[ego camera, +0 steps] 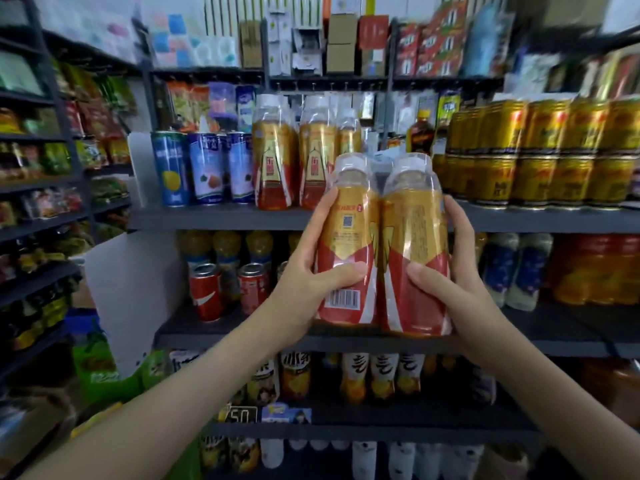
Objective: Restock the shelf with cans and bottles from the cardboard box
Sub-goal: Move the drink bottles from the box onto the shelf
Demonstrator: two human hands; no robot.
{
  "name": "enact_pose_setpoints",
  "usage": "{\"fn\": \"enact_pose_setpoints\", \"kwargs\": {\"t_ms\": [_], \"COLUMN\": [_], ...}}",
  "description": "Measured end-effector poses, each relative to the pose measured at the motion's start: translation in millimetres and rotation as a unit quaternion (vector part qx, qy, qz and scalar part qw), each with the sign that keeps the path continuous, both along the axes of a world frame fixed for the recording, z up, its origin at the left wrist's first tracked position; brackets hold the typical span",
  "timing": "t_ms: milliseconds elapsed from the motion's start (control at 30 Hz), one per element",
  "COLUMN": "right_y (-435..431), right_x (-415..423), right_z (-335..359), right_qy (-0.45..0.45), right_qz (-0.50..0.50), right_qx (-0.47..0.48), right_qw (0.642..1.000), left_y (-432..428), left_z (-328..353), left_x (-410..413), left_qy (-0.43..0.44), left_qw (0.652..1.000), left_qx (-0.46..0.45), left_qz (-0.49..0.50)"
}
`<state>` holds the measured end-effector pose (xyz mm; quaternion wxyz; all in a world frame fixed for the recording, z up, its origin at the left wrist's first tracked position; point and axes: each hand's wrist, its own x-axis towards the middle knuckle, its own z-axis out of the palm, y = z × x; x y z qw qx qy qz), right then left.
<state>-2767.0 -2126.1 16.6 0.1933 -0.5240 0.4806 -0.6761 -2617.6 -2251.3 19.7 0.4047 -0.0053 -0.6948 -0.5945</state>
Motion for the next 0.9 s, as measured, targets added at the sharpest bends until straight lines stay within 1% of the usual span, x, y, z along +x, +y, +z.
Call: {"fn": "enact_pose_setpoints", "kwargs": {"t_ms": [167,267,333,400,533,700,833,900], "right_y": [-3.2,-11.1,-19.7,-33.7,-72.8,-131.7,-167.3,-177.0], "right_x": [-33.4,-62.9,-86.4,-112.5,-153.8,-184.6,-192.0,-192.7], "right_z": [29.8,47.3,58.2,67.0,81.4,92.5,93.3,92.8], "right_qy": [0.017,0.029,0.052,0.079,0.106,0.135,0.133,0.147], "right_qz": [-0.026,-0.050,-0.064,-0.068,-0.075,-0.068,-0.069,-0.092], "right_qx": [-0.022,-0.043,-0.051,-0.050,-0.039,-0.011,0.019,0.036], "right_qw": [0.999,0.997,0.995,0.993,0.991,0.989,0.989,0.984], "left_y": [-5.1,-13.2,-20.3,-26.4,-35.7,-43.6,-54.3,-60.7], "left_z": [24.0,32.1,37.4,44.2,55.2,56.1,56.7,57.7], "left_x": [-35.1,-51.1,-59.4,-68.6,-92.0,-109.9,-111.1,-110.2], "left_qy": [0.047,0.082,0.104,0.122,0.133,0.142,0.128,0.112], "left_qw": [0.999,0.995,0.990,0.987,0.982,0.977,0.978,0.981], "left_qx": [-0.021,-0.022,-0.030,-0.015,0.019,0.050,0.026,0.009], "left_qz": [0.013,0.054,0.087,0.106,0.130,0.150,0.164,0.161]}}
